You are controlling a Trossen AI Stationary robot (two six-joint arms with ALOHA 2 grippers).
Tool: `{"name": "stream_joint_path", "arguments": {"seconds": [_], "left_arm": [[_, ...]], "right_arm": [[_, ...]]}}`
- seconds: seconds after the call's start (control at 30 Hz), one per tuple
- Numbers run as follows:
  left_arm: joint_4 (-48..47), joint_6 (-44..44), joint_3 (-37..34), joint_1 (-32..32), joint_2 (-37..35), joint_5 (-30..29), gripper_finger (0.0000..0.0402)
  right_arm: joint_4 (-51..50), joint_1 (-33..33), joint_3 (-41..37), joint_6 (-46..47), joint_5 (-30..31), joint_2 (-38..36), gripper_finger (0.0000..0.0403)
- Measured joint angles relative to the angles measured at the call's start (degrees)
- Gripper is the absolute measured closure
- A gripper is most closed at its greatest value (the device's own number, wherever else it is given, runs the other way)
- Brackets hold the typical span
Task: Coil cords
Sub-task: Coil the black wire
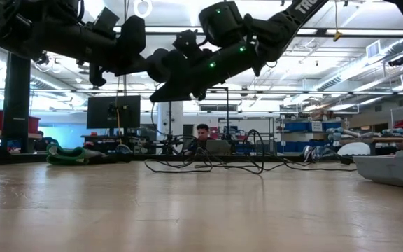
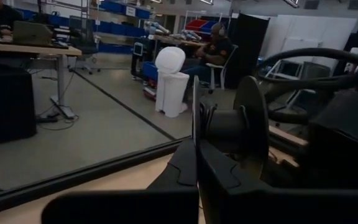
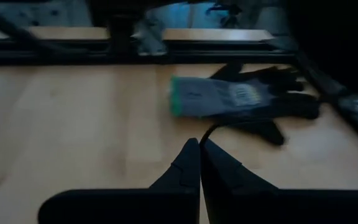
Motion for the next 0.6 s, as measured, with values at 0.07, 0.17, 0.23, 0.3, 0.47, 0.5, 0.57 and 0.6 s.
{"name": "stream_joint_path", "arguments": {"seconds": [0.07, 0.17, 0.23, 0.3, 0.47, 0.5, 0.57, 0.6], "left_arm": [[-1.38, 0.15, 0.0, -0.01, 0.02, -0.84, 0.0401], [-3.35, -0.06, 0.0, -0.03, 0.02, -1.65, 0.0401], [-4.36, -0.27, 0.0, -0.01, 0.02, -1.8, 0.0401], [-4.88, -0.29, 0.0, -0.05, 0.02, -1.39, 0.0402], [-6.49, 0.06, 0.0, -0.01, 0.02, 1.83, 0.0401], [-6.85, 0.04, 0.0, -0.01, 0.02, 2.78, 0.0401], [-7.33, 0.01, 0.0, 0.01, 0.02, 4.92, 0.0401], [-7.35, -0.06, 0.0, 0.09, 0.02, 6.36, 0.0401]], "right_arm": [[-0.69, 0.59, 0.01, -0.04, -1.24, 0.01, 0.0403], [-0.8, 1.25, 0.01, -0.67, -2.4, 0.01, 0.0403], [-0.58, 1.54, 0.01, -1.85, -3.05, 0.01, 0.0403], [-0.1, 1.67, 0.01, -2.59, -3.63, 0.01, 0.0403], [2.69, 1.57, 0.01, -3.27, -6.44, 0.03, 0.0403], [2.8, 1.39, 0.03, -3.52, -7.01, 0.03, 0.0403], [2.59, 1.14, 0.02, -4.03, -7.1, 0.05, 0.0403], [2.58, 1.04, 0.01, -4.07, -7.11, 0.05, 0.0403]]}}
